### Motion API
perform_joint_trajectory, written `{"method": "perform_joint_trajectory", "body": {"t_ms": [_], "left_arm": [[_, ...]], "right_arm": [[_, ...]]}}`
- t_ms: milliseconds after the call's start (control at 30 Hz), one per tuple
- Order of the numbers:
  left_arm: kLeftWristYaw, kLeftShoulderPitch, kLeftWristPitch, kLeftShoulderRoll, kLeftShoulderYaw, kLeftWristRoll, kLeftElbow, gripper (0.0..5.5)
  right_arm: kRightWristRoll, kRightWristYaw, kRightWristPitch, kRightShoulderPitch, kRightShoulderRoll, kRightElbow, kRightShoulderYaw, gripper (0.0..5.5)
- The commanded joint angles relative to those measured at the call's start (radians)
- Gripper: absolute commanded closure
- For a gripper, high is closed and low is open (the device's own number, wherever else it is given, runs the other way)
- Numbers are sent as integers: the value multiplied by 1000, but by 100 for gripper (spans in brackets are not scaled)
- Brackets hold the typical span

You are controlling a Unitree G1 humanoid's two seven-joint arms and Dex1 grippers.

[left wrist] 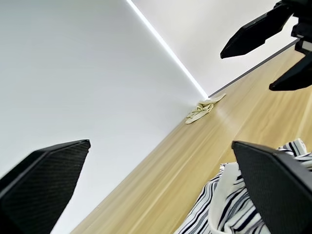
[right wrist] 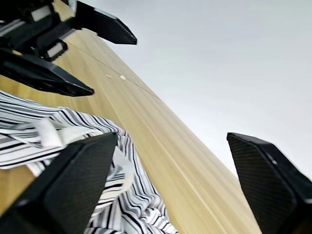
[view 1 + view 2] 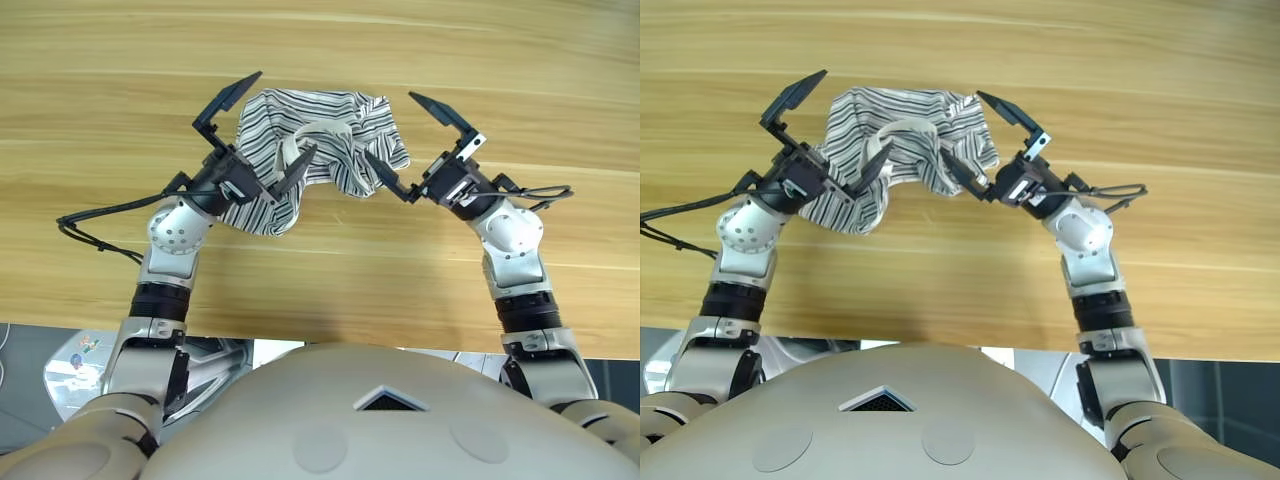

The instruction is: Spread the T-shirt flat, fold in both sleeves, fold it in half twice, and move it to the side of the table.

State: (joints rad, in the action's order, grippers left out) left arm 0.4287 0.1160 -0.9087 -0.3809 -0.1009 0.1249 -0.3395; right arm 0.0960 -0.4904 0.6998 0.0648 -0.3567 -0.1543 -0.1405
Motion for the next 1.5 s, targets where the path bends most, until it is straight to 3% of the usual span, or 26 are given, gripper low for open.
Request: {"method": "perform_joint_trajectory", "body": {"t_ms": [33,400,1500], "left_arm": [[-27,55,12,-7,5,22,-60,10],[-132,133,5,-19,29,87,-162,10],[-174,128,-6,-9,-9,112,-173,10]], "right_arm": [[62,70,-24,41,5,-37,19,136],[161,207,-41,91,3,-107,20,136],[251,242,-41,85,-30,-141,-59,136]]}}
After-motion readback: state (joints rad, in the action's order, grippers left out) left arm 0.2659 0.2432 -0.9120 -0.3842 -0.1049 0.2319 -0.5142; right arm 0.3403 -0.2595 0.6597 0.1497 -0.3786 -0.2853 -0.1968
